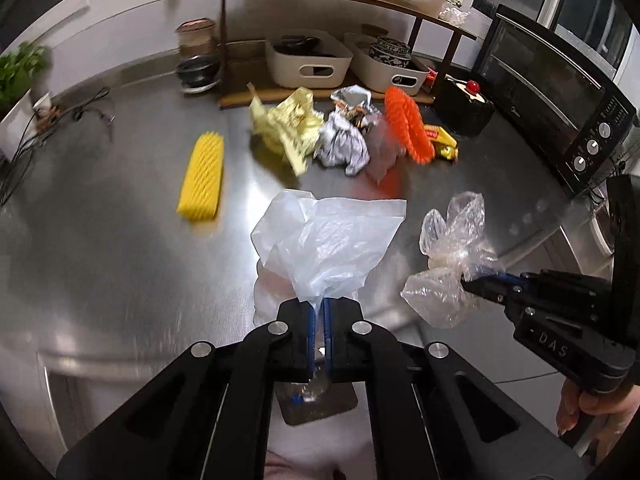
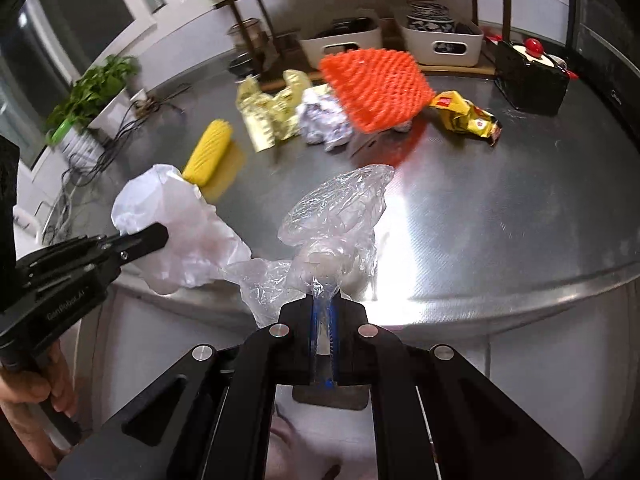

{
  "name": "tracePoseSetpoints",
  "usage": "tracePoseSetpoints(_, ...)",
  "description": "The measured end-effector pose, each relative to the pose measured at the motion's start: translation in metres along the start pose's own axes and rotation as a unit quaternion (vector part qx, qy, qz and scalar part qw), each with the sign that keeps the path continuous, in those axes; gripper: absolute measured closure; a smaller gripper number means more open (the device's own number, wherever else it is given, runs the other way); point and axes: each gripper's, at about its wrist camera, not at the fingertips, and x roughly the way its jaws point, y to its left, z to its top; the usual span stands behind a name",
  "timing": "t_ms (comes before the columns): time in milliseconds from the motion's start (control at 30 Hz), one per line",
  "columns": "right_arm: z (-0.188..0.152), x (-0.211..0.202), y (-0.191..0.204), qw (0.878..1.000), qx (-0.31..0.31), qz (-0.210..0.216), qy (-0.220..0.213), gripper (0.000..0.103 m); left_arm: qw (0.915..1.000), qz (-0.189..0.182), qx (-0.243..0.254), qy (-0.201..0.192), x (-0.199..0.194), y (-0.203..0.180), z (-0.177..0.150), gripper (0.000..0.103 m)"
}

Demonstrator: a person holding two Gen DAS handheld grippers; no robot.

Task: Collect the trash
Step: 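Lower both tools over the bin and open them to drop the bags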

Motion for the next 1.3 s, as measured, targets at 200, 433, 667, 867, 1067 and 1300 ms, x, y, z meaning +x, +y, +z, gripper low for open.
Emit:
tracePoseSetpoints(200,-0.036,-0.013,0.021,0.999,-0.019,0.008,0.025,0.097,0.9994,-0.002,-0.029,0.017,-0.025,0.009,-0.048,0.101)
tracePoseSetpoints(433,-0.086,0.005,0.023,0.996,-0.021,0.013,0.086,0.097,0.9975,-0.012,-0.044,0.055,-0.022,0.013,-0.105,0.101)
tracePoseSetpoints(667,-0.118,0.050,0.014,0.990,0.003,0.008,0.140,0.097,0.9896,-0.028,-0.072,0.121,0.024,0.020,-0.154,0.101)
tracePoseSetpoints(867,-0.144,0.097,0.001,0.984,0.039,0.005,0.174,0.097,0.9822,-0.024,-0.084,0.166,0.075,0.029,-0.187,0.101)
tracePoseSetpoints(1067,-0.167,0.153,-0.018,0.979,0.071,0.009,0.189,0.097,0.9794,-0.037,-0.076,0.183,0.126,0.031,-0.212,0.101)
tracePoseSetpoints(1300,-0.171,0.192,-0.019,0.975,0.072,-0.006,0.212,0.097,0.9759,-0.034,-0.066,0.205,0.171,0.030,-0.224,0.101)
